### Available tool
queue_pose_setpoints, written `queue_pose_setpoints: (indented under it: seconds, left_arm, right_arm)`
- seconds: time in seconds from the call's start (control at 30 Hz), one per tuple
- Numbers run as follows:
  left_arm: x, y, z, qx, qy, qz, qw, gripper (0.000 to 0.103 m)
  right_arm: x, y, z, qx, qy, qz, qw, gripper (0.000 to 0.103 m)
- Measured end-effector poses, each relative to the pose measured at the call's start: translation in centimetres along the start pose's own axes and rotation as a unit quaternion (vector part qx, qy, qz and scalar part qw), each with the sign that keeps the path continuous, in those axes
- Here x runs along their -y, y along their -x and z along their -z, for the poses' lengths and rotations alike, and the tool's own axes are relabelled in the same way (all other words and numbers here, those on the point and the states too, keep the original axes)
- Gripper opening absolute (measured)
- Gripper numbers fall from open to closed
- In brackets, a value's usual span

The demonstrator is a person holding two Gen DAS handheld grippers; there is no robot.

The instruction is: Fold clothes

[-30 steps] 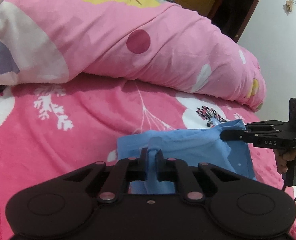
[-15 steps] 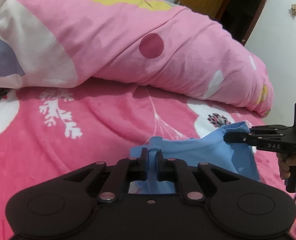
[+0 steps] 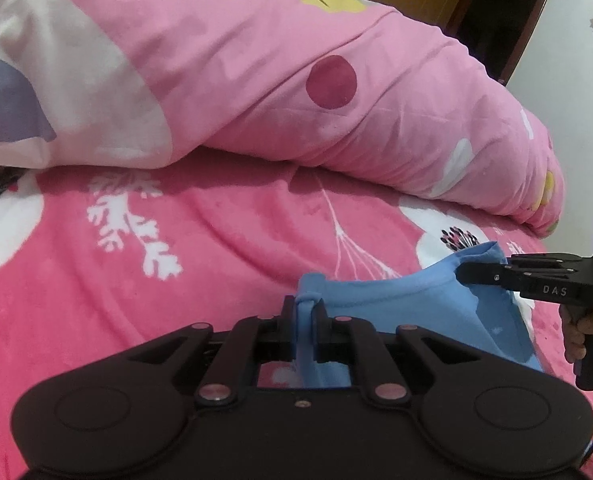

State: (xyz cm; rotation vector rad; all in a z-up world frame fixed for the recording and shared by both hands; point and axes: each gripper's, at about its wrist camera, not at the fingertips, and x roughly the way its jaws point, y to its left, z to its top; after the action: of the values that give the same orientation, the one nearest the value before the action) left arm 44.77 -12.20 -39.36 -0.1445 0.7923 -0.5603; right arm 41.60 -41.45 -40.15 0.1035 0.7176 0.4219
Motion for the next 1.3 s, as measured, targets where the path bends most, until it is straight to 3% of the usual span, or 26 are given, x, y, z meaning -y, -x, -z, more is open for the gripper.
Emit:
queue_pose_setpoints:
  seconds: [0.13, 0.17, 0.27, 0.33, 0.4, 0.47, 0.57, 0.67, 0.73, 0.8, 0.87, 0.93, 0.97, 1.0, 1.07, 1.1, 1.3]
  left_arm:
    - [-0.7, -1.2, 0.5, -0.023, 0.012, -0.01, 0.9996, 0.01]
    - [-1.0, -1.4, 0.6, -0.027, 0.017, -0.012, 0.9994, 0.017]
    - [-1.5, -1.1, 0.5, -0.025, 0.04, -0.011, 0.9988, 0.021]
    - [-2.1, -0.5, 0.4, -0.019, 0.061, -0.015, 0.9979, 0.031]
    - [-2.9, 0.6, 0.2, -0.009, 0.08, -0.027, 0.9964, 0.033]
    - [-3.4, 1.6, 0.0, 0.001, 0.092, -0.038, 0.9951, 0.033]
    - [-3.4, 4.0, -0.4, 0.031, 0.1, -0.045, 0.9935, 0.032]
    - [-2.0, 5.1, -0.3, 0.021, 0.08, -0.005, 0.9966, 0.032]
    - [0.4, 3.7, 0.5, -0.029, 0.029, 0.04, 0.9984, 0.032]
    - [2.5, 1.6, 1.6, -0.076, -0.024, 0.05, 0.9956, 0.031]
    - [3.4, -0.2, 2.6, -0.089, -0.05, 0.038, 0.9941, 0.031]
    - [3.3, -0.7, 2.9, -0.079, -0.046, 0.025, 0.9955, 0.028]
    - [3.2, -0.9, 3.0, -0.074, -0.041, 0.019, 0.9962, 0.025]
    - [3.0, -0.8, 3.0, -0.067, -0.032, 0.015, 0.9971, 0.025]
    - [2.6, 0.1, 3.0, -0.057, -0.018, 0.009, 0.9981, 0.026]
    - [2.5, 0.8, 3.1, -0.054, -0.012, 0.005, 0.9985, 0.026]
    - [2.2, 5.7, 4.0, -0.047, 0.024, -0.014, 0.9985, 0.032]
  right_arm:
    - [0.5, -0.9, -0.2, -0.004, -0.014, -0.004, 1.0, 0.008]
    - [0.9, -1.1, 0.0, -0.009, -0.026, -0.004, 1.0, 0.012]
    - [2.6, -1.4, 0.5, -0.011, -0.09, -0.004, 0.996, 0.038]
    - [3.9, -0.4, 0.9, 0.012, -0.137, -0.008, 0.99, 0.044]
    - [5.3, 1.1, 1.4, 0.039, -0.18, -0.002, 0.983, 0.048]
    - [6.4, 3.1, 1.9, 0.062, -0.205, 0.02, 0.977, 0.048]
    - [6.2, 5.6, 2.0, 0.076, -0.184, 0.048, 0.979, 0.048]
    - [3.7, 7.0, 1.5, 0.073, -0.113, 0.02, 0.991, 0.045]
    - [1.6, 6.7, 1.2, 0.049, -0.06, -0.014, 0.997, 0.045]
    - [-0.8, 4.7, 1.2, -0.001, 0.007, -0.051, 0.999, 0.042]
    - [-1.3, 2.7, 1.5, -0.03, 0.024, -0.054, 0.998, 0.038]
    - [-1.1, 0.5, 2.0, -0.056, 0.032, -0.037, 0.997, 0.031]
    - [-0.2, -0.2, 2.1, -0.053, 0.015, -0.024, 0.998, 0.018]
    - [0.6, -0.2, 2.1, -0.042, -0.011, -0.015, 0.999, 0.014]
    - [1.9, 0.9, 2.3, -0.012, -0.059, 0.01, 0.998, 0.015]
    - [2.5, 2.0, 2.5, 0.007, -0.079, 0.029, 0.996, 0.02]
    - [2.6, 8.6, 4.7, 0.028, -0.105, 0.069, 0.992, 0.022]
